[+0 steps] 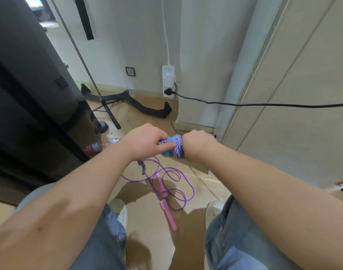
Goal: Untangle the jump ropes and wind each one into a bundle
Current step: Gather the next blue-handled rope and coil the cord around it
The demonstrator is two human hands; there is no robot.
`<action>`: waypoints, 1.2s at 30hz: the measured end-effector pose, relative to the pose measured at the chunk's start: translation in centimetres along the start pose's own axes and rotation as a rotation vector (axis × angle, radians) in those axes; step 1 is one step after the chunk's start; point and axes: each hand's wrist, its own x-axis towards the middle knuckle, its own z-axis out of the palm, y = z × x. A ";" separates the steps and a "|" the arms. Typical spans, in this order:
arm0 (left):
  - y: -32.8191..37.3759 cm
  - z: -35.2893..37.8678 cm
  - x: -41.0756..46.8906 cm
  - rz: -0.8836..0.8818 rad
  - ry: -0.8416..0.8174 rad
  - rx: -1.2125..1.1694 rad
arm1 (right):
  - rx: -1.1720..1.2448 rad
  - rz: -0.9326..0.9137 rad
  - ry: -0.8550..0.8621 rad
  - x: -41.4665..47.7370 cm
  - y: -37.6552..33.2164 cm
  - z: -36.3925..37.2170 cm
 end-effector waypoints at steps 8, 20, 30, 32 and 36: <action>-2.5 -0.3 0.3 -0.025 0.146 -0.143 | 0.067 -0.521 -0.012 -1.2 -1.8 -0.2; -0.4 0.0 0.3 -0.484 0.193 -0.844 | 1.305 -0.259 -0.071 -1.5 -0.6 -2.9; -0.4 0.6 0.3 -0.376 0.125 -0.654 | 1.394 0.075 0.113 -0.2 -0.6 -3.2; 0.2 0.8 0.0 -0.328 0.045 -0.578 | 1.414 0.162 0.161 0.1 -0.3 -3.4; 1.3 0.9 0.1 -0.310 -0.003 -0.468 | 1.056 0.256 0.286 1.0 0.8 -3.5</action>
